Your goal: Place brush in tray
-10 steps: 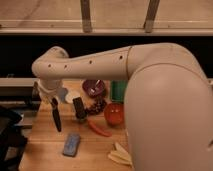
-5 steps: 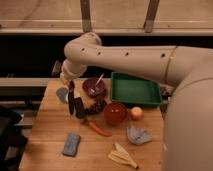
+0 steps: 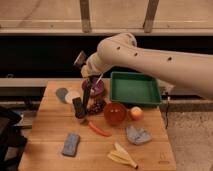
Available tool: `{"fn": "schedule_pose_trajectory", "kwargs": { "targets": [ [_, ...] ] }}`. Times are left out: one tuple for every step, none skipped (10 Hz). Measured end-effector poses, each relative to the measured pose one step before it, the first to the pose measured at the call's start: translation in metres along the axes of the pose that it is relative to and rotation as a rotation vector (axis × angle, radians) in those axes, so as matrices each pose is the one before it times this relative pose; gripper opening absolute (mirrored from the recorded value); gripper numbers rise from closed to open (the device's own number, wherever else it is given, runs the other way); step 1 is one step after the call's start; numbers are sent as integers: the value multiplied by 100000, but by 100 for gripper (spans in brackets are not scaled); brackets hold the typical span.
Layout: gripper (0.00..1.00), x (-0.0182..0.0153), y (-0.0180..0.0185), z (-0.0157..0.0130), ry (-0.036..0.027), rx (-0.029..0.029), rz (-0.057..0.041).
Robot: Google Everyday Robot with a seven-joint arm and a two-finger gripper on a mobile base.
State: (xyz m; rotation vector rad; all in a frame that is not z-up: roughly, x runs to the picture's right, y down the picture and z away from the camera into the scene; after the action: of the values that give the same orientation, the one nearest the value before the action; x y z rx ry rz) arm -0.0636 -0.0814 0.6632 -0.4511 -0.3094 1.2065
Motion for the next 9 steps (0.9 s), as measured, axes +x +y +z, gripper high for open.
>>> {"fn": "schedule_pose_trajectory", "kwargs": {
  "targets": [
    [0, -30, 234, 137, 144, -287, -412],
    [0, -7, 59, -9, -11, -64, -149],
    [0, 72, -267, -110, -50, 324, 320],
    [0, -11, 37, 19, 1, -56, -42],
    [0, -40, 119, 62, 35, -100, -216],
    [0, -13, 30, 68, -88, 132, -57],
    [0, -176, -363, -160, -1623, 624, 1906],
    [0, -229, -748, -163, -1934, 380, 2583],
    [0, -592, -1723, -204, -3338, 335, 4411]
  ]
}}
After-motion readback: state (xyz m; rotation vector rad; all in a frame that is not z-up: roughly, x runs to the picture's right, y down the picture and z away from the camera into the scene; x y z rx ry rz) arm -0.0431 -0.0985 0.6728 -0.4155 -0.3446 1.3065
